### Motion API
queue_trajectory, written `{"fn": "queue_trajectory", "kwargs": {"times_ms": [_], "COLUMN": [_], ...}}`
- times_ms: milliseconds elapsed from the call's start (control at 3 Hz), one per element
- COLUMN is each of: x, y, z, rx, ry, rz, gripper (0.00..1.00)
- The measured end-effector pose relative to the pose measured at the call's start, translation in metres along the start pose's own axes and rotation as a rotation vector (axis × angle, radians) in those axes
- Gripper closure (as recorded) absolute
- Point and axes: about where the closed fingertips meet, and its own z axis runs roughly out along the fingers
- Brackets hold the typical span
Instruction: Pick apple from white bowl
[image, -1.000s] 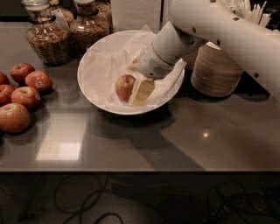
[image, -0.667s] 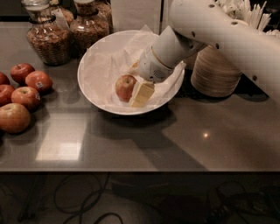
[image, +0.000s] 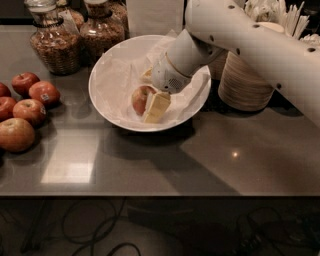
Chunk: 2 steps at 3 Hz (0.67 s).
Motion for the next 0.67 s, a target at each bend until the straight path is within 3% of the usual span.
{"fn": "queue_trajectory", "kwargs": {"times_ms": [667], "x": [-0.028], "y": [-0.018], "z": [0.014], "rx": [-0.013], "ry": [-0.017], "rz": [-0.042], "gripper": [0.15]}}
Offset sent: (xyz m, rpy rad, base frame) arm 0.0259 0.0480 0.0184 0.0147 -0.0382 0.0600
